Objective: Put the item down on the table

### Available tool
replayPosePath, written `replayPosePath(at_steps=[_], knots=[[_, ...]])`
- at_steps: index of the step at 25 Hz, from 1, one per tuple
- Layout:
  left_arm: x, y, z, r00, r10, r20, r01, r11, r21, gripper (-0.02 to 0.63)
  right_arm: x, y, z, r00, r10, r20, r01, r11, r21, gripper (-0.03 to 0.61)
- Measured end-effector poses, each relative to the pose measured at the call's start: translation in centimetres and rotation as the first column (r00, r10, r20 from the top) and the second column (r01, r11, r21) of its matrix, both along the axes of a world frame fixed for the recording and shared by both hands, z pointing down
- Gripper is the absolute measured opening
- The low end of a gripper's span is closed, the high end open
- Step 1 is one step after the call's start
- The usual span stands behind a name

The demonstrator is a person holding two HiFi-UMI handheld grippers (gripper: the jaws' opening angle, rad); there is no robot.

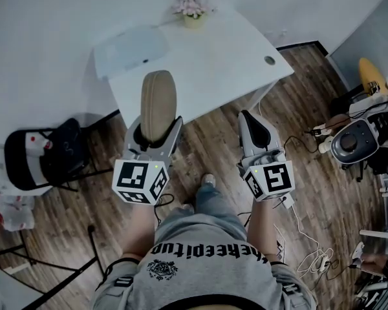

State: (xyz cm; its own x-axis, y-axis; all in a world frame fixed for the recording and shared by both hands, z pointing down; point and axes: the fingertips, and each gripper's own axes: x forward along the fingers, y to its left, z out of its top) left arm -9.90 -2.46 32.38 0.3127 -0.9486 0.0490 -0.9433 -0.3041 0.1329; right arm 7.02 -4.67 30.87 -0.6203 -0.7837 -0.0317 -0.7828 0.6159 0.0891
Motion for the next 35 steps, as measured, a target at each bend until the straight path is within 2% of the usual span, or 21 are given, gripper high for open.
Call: replayPosePath(at_steps=[13, 29, 35], knots=[[1.7, -4.8, -0.9, 0.997, -0.073, -0.005, 0.073, 0.997, 0.007, 0.301, 1.3, -6.3, -0.9, 0.997, -0.081, 0.008, 0.081, 0.997, 0.009, -0.003], [4.0, -8.9, -2.2, 0.988, -0.157, 0.009, 0.156, 0.987, 0.048, 0.301, 2.8, -11.7, -1.5, 0.984, -0.180, 0.009, 0.179, 0.983, 0.037, -0.003], [4.1, -9.7, -1.8, 0.984, -0.177, 0.024, 0.176, 0.984, 0.036, 0.301, 2.7, -13.1, -1.1, 0.979, -0.202, 0.023, 0.201, 0.979, 0.032, -0.003]])
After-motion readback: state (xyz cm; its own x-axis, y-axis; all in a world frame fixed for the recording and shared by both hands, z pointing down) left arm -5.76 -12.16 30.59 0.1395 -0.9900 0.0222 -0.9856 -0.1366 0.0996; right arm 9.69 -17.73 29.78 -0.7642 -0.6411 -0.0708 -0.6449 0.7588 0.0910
